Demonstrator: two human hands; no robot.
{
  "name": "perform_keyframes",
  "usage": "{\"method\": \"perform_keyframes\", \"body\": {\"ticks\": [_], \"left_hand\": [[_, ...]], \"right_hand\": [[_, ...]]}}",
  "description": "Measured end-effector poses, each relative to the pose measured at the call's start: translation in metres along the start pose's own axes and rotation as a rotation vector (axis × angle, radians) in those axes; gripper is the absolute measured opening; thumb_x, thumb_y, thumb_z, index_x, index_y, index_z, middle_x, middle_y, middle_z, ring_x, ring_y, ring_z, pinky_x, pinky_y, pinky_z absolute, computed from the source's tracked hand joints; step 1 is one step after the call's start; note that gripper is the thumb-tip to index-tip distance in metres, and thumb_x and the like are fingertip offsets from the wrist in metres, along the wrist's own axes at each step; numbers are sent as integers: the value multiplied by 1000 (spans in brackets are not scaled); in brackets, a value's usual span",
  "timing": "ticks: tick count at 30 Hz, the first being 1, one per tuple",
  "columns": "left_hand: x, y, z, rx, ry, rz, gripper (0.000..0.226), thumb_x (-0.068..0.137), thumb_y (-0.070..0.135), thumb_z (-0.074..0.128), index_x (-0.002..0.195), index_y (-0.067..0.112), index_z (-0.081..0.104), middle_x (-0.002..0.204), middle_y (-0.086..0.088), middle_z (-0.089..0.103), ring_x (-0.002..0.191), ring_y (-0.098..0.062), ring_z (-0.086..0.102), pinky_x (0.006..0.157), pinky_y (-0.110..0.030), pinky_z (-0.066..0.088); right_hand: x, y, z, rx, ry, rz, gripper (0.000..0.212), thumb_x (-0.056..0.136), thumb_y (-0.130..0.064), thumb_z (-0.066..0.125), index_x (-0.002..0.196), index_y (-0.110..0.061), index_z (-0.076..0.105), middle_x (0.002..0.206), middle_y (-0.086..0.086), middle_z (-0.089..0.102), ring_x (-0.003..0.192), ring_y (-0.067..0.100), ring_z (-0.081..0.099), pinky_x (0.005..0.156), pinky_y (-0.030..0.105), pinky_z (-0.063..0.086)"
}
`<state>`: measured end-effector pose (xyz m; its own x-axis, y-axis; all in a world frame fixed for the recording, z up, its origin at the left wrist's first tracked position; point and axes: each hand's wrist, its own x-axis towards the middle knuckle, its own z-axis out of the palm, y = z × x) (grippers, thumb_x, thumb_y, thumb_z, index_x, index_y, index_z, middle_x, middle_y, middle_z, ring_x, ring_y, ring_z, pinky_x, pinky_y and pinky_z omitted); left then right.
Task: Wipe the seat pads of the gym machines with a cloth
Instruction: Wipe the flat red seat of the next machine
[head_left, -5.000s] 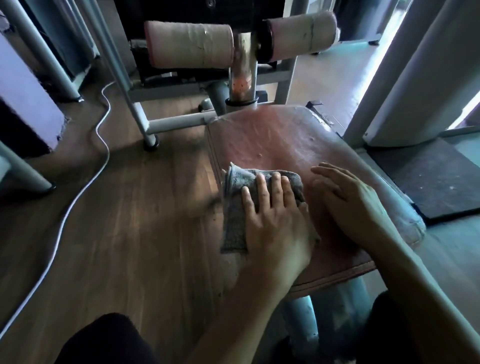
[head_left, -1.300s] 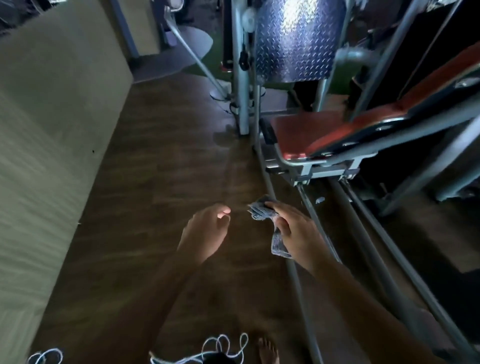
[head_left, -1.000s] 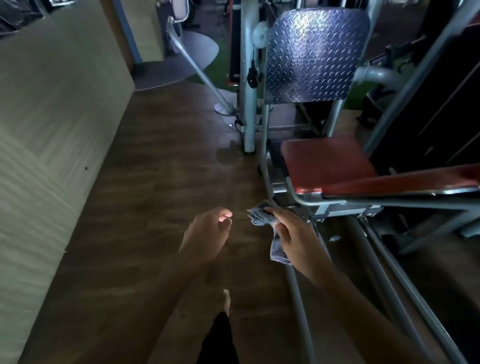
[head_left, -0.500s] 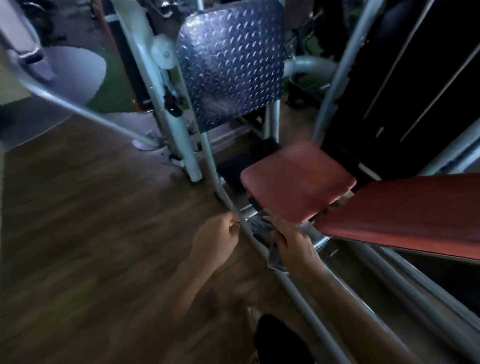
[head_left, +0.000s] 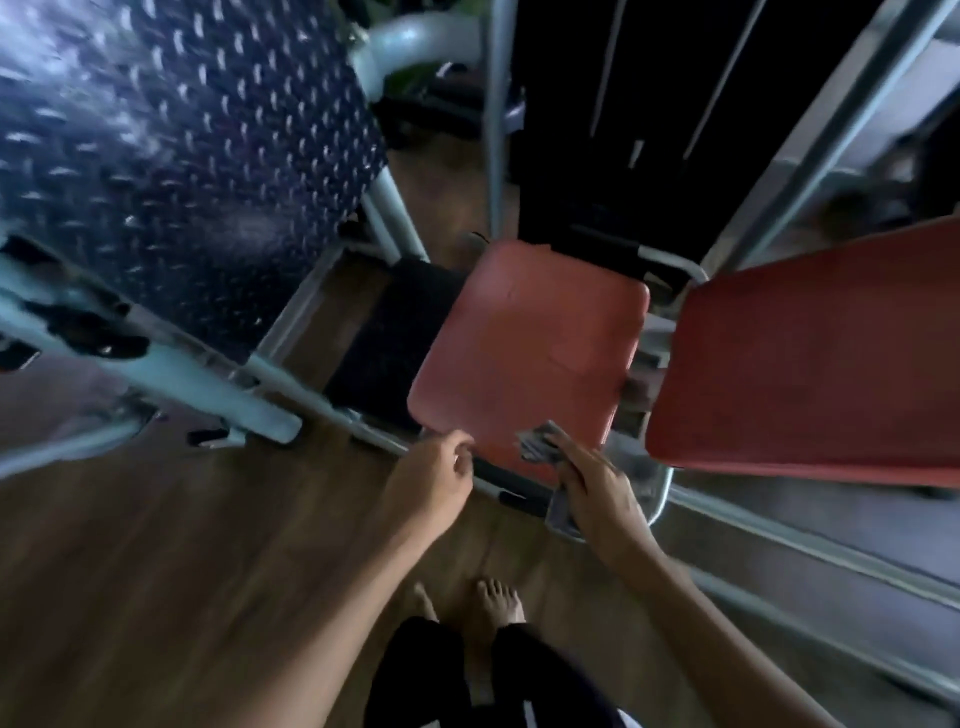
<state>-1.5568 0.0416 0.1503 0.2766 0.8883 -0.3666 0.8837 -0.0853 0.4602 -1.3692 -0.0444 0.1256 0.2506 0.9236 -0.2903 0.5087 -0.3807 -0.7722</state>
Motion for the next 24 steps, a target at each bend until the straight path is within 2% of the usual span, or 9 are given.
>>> {"method": "perform_keyframes", "body": {"ticks": [2,5,8,10,13,16,21,22,24], "left_hand": [[33,-6,-4,11,-88,60,30,99,21,48,126,23,61,120,4,68,102,-14,65,81,-29,54],[81,-20,-1,42,-191,155,33,100,20,46,130,20,59,125,3,66,108,-12,64,90,-32,54],[137,-41,16,98,-290,273,34,101,19,44,132,19,58,123,-1,68,98,-17,68,85,-34,55],[167,-56,34,148,-323,344,32,102,21,44,130,20,59,119,-1,69,96,-19,68,81,-30,53],[206,-77,69,201,-379,470,30,100,19,48,127,19,62,126,1,65,113,-19,61,94,-33,48],[246,-95,110,191,-373,613,29,97,14,53,124,14,63,126,-3,62,118,-24,57,100,-41,46],[310,-106,171,155,-238,876,33,93,9,54,125,9,61,138,-12,51,132,-33,44,108,-51,39],[319,-106,178,174,-232,901,34,95,12,52,128,11,59,143,-11,48,137,-33,40,111,-52,36],[330,-111,190,263,-223,978,38,100,21,46,137,14,52,151,-9,41,144,-30,31,118,-52,25]], "right_hand": [[19,-1,20,16,45,69,48,100,-4,46,144,-24,50,139,8,57,121,24,58,95,23,42],[48,2,50,57,109,210,47,101,-8,46,145,-27,49,137,7,59,117,26,61,87,19,40],[79,15,87,82,233,342,46,99,-6,47,142,-21,53,145,4,53,128,22,54,99,21,39],[95,26,112,105,287,440,47,98,-5,47,142,-18,53,148,2,50,133,20,49,100,16,34],[117,49,149,143,441,544,50,95,1,45,141,-18,53,150,1,47,136,18,45,105,15,30],[139,78,181,129,601,650,57,92,3,45,144,-21,49,158,2,34,142,21,36,113,25,30],[179,119,208,96,715,843,51,101,-17,40,151,-25,34,158,0,23,143,23,30,112,45,37],[184,124,212,7,695,856,51,101,-22,39,152,-22,31,158,3,22,145,25,25,116,48,31],[192,132,223,-144,598,864,59,104,-31,35,157,-14,17,164,8,6,152,26,1,124,49,5]]}}
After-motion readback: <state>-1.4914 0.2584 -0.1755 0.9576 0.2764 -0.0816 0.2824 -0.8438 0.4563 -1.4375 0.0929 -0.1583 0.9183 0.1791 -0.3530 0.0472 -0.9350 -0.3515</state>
